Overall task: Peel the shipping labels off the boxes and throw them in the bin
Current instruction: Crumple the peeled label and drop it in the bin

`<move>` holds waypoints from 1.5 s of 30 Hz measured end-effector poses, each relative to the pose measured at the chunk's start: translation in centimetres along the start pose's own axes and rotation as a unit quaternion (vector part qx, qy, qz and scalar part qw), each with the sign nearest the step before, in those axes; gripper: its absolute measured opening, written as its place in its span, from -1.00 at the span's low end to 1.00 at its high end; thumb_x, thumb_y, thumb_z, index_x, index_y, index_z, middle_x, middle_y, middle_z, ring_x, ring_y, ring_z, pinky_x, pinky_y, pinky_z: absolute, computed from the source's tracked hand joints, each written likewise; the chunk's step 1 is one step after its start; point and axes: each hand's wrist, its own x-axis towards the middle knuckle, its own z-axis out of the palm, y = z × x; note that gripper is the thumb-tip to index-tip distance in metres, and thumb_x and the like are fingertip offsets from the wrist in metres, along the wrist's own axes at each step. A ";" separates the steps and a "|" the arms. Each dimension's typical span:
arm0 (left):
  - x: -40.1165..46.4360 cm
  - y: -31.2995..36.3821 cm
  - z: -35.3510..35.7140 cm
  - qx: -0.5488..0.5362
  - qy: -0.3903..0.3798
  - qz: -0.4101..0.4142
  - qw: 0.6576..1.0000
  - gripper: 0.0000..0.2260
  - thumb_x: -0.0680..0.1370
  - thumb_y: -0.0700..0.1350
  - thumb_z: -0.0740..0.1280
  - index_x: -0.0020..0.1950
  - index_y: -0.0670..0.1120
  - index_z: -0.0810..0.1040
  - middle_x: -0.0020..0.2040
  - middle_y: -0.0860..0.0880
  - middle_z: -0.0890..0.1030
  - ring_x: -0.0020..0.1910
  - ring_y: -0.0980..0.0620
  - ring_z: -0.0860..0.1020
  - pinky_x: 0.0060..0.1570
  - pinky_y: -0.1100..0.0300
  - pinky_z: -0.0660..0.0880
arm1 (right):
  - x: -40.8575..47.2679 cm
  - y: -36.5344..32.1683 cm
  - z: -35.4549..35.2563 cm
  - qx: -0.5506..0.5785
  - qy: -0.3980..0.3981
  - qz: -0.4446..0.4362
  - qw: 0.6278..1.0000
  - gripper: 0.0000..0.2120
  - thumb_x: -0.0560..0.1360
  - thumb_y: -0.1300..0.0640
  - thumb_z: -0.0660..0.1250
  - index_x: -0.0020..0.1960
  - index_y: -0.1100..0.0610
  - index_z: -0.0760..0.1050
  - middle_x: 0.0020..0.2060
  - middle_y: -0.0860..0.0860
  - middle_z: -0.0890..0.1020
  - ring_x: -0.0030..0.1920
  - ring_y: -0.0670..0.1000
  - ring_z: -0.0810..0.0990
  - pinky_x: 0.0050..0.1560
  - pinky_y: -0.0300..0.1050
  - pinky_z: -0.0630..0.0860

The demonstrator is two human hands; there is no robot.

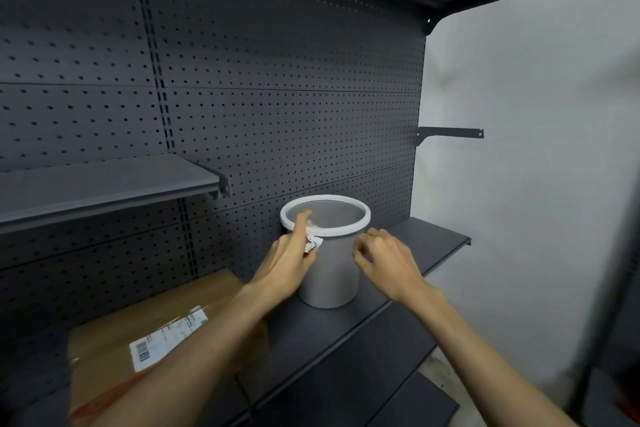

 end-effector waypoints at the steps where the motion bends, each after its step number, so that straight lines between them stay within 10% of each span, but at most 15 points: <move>1: 0.6 -0.1 0.2 0.004 -0.001 -0.002 1.000 -0.62 0.61 -0.05 0.24 0.36 0.09 0.18 -0.17 -0.02 0.50 -0.11 -0.08 0.52 -0.12 0.01 0.48 | 0.5 0.3 0.3 0.003 -0.004 -0.001 1.000 -0.80 0.57 0.07 0.19 -0.04 0.15 0.53 -0.07 0.03 0.58 0.00 0.08 0.50 -0.06 -0.04 0.47; 4: 2.6 -0.7 0.8 0.021 -0.013 -0.012 1.000 -0.82 0.60 0.03 0.25 0.14 0.02 0.34 -0.09 -0.02 0.55 -0.05 -0.09 0.53 -0.10 0.00 0.50 | 2.3 1.3 1.1 0.009 -0.009 -0.007 1.000 -0.82 0.56 0.09 0.19 -0.07 0.14 0.53 -0.10 0.03 0.58 -0.01 0.08 0.50 -0.06 -0.04 0.48; 21: 16.7 -2.5 6.6 0.101 0.007 -0.087 0.991 -0.43 0.34 0.36 0.41 -0.01 -0.08 0.38 -0.13 0.03 0.51 -0.17 -0.01 0.46 -0.22 0.12 0.36 | 15.5 10.2 6.6 0.012 -0.006 -0.050 0.999 -0.83 0.56 0.11 0.20 -0.05 0.15 0.54 -0.10 0.03 0.58 -0.04 0.07 0.51 -0.14 -0.09 0.40; 29: 20.9 -4.0 10.8 0.007 0.009 -0.182 0.983 -0.73 0.39 -0.04 0.53 -0.13 -0.17 0.54 -0.21 -0.01 0.53 -0.18 -0.01 0.50 -0.36 0.27 0.35 | 19.0 13.7 9.2 0.060 -0.031 -0.085 0.994 -0.85 0.56 0.11 0.21 -0.05 0.11 0.55 -0.09 0.00 0.59 -0.05 0.03 0.50 -0.09 -0.09 0.44; 36: 21.7 -4.5 11.8 0.015 0.002 -0.219 0.976 -0.92 0.46 -0.21 0.44 -0.19 -0.22 0.64 -0.32 -0.01 0.58 -0.35 0.01 0.53 -0.19 0.01 0.60 | 21.3 15.3 10.5 0.089 -0.044 -0.139 0.985 -0.85 0.56 0.13 0.21 -0.06 0.12 0.55 -0.11 0.01 0.57 -0.07 0.03 0.49 -0.11 -0.11 0.42; 45: 20.9 -3.4 11.9 0.094 0.025 -0.184 0.978 -0.77 0.51 -0.30 0.25 -0.30 -0.06 0.50 -0.35 -0.05 0.60 -0.38 0.00 0.61 -0.40 0.03 0.59 | 21.7 15.7 10.8 0.110 -0.049 -0.178 0.977 -0.85 0.54 0.14 0.23 -0.10 0.14 0.56 -0.12 0.01 0.58 -0.08 0.04 0.51 -0.13 -0.12 0.38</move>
